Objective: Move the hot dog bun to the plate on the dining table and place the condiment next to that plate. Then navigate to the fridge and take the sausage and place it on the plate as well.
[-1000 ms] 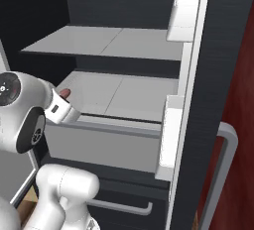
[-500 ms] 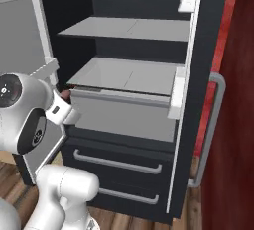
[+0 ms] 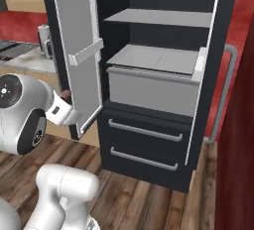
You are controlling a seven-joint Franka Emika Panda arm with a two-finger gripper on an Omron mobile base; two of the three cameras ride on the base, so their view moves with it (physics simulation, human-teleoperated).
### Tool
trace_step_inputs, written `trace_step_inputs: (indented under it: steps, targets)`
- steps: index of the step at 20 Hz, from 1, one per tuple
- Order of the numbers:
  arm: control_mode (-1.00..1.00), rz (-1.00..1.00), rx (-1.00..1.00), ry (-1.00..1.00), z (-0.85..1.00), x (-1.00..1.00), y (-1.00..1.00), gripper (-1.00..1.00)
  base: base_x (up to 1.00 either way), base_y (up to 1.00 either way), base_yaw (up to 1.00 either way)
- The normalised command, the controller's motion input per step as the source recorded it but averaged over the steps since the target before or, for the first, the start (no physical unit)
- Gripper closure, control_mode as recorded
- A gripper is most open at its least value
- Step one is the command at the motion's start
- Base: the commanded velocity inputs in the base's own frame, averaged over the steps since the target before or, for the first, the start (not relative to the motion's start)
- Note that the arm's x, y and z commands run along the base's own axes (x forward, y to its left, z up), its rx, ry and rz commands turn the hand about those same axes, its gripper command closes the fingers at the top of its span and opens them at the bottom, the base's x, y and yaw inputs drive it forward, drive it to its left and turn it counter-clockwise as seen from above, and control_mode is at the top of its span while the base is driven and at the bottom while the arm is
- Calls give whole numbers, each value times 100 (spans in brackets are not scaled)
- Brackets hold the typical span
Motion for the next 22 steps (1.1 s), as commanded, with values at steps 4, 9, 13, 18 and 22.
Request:
trace_step_inputs:
  steps: [4, 9, 13, 18, 22]
  targets:
    - [100, 0, 0, 0, 0, 0, 0, 100, -100, 19, 34]
    - [100, 0, 0, 0, 0, 0, 0, 100, -97, 27, 39]
    - [100, 0, 0, 0, 0, 0, 0, 100, -86, 32, 45]
    - [100, 0, 0, 0, 0, 0, 0, 100, -69, 48, 50]
    - [100, 0, 0, 0, 0, 0, 0, 100, -65, 61, 52]
